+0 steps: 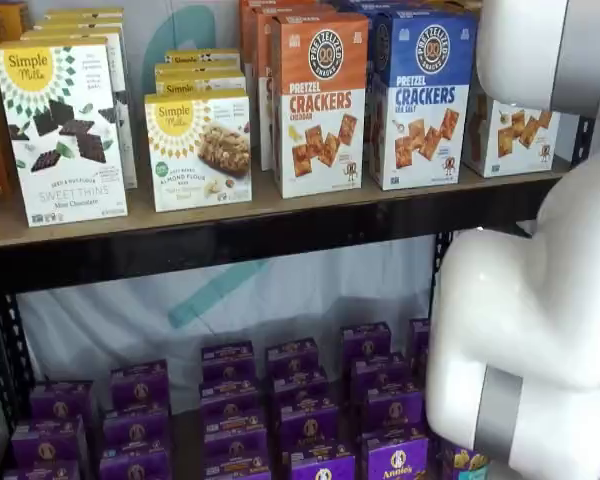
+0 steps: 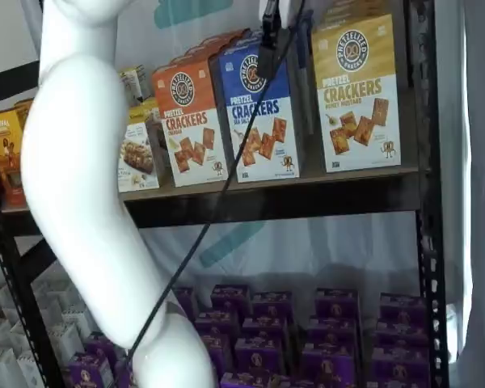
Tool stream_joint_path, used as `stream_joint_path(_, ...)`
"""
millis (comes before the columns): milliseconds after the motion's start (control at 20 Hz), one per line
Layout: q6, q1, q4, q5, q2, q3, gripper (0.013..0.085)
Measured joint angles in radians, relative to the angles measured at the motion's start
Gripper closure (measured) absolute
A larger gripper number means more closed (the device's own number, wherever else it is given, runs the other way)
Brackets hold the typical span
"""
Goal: Retrieve the yellow and white box located on the top shelf, the sixth one from the left
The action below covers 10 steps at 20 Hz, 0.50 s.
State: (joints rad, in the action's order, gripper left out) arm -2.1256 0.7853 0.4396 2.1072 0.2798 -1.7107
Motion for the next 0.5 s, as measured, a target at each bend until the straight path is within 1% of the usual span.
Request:
stream_joint_path(100,-0.004,-0.046,-0.077,-0.025,0.016,0.01,0.013)
stream_joint_path(150,-0.004,-0.056,-0.093,-0.031,0.022,0.015,0.013)
stream_joint_path(300,0.003,-0.064,-0.097,-0.039,0.033,0.029,0.013)
stream_joint_path(500,0.01,-0.06,-0.078,-0.038,0.036,0.031,0.013)
